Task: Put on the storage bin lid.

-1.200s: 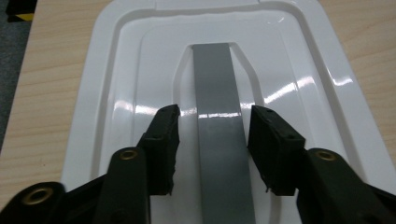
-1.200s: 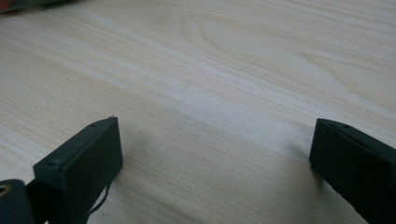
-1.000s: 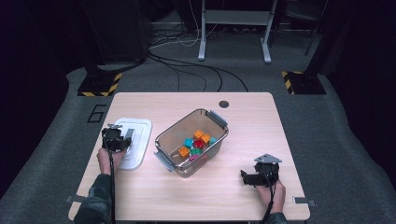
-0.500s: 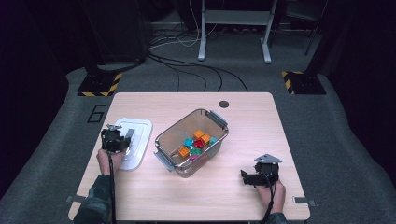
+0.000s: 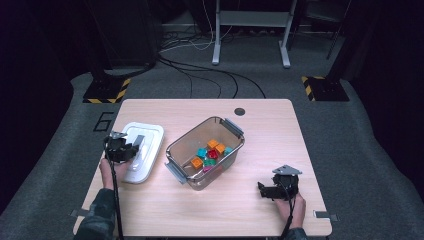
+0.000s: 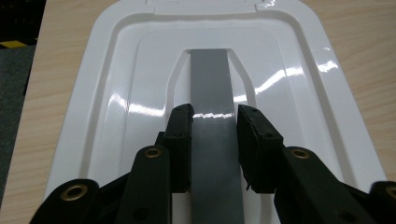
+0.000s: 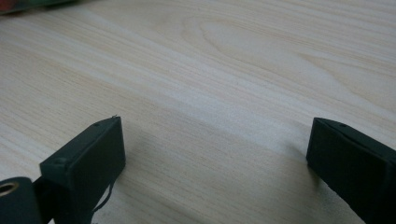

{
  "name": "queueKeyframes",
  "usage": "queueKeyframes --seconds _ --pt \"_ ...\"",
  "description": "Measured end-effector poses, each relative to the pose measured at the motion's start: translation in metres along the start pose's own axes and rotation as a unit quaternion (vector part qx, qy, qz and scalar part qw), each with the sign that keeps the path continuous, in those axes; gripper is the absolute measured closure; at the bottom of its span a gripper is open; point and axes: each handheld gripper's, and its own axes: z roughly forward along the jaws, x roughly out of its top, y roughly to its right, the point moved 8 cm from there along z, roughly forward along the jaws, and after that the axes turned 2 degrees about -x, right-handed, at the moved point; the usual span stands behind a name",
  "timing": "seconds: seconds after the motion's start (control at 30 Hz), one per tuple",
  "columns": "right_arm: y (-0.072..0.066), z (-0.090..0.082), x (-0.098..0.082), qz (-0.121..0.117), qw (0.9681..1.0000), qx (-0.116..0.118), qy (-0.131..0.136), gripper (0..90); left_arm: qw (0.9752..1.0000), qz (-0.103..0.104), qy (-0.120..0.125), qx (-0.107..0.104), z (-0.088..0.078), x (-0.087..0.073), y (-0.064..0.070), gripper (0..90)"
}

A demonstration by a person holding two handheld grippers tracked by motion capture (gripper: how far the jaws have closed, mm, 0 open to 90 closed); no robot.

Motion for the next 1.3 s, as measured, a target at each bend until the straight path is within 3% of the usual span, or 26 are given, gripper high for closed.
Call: queueKeyframes --seconds 0.57,0.9,1.1,1.3 --pt "0.0 0.0 0.0 0.0 1.0 0.001 0.0 3.4 0.9991 0.036 0.012 -0.02 -0.033 0.034 0.016 66.7" --pt "0.0 0.0 0.0 0.001 1.0 0.001 0.001 3.4 0.998 0.047 0.033 -0.024 -0.051 0.055 0.022 66.7" --pt "0.0 0.0 0.0 0.0 1.0 0.0 0.0 3.4 0.9972 0.049 0.04 -0.041 -0.062 0.067 0.027 66.7" --pt "0.0 0.0 0.0 0.0 1.0 0.0 0.0 3.3 0.9963 0.059 0.044 -0.044 -0.07 0.077 0.033 66.7"
